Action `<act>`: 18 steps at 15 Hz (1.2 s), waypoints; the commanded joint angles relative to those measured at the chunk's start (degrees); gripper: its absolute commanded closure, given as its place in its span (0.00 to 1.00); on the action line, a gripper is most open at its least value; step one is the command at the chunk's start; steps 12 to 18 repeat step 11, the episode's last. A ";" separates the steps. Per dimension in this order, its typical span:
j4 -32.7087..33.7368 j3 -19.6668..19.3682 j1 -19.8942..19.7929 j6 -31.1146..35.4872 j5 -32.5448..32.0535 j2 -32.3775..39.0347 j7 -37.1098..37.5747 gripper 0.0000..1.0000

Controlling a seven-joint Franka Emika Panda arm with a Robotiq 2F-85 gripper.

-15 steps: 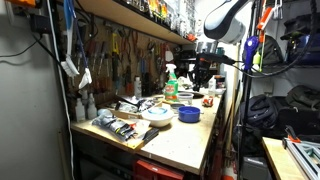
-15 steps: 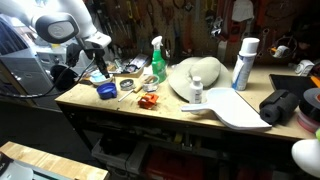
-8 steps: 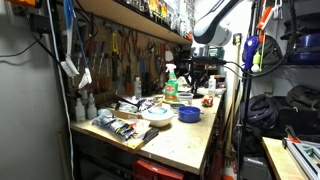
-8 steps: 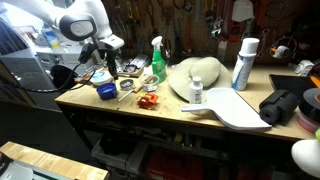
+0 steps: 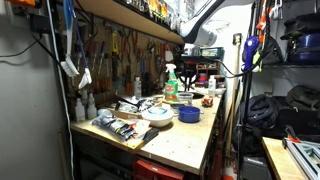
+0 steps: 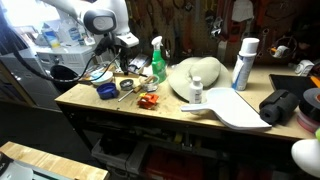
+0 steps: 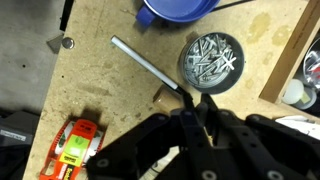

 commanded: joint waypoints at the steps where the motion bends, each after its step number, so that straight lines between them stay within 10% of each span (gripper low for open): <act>1: 4.73 -1.48 0.12 -3.35 2.41 4.60 2.98 0.96; 2: 5.20 -1.57 0.10 -3.17 3.15 5.20 3.45 0.62; 9: 4.68 -1.95 -0.67 1.20 9.13 2.93 2.49 0.16; 10: 6.36 -2.18 0.14 -0.24 6.42 5.41 4.01 0.35; 18: 6.41 -2.23 0.00 0.22 7.14 4.90 3.81 0.26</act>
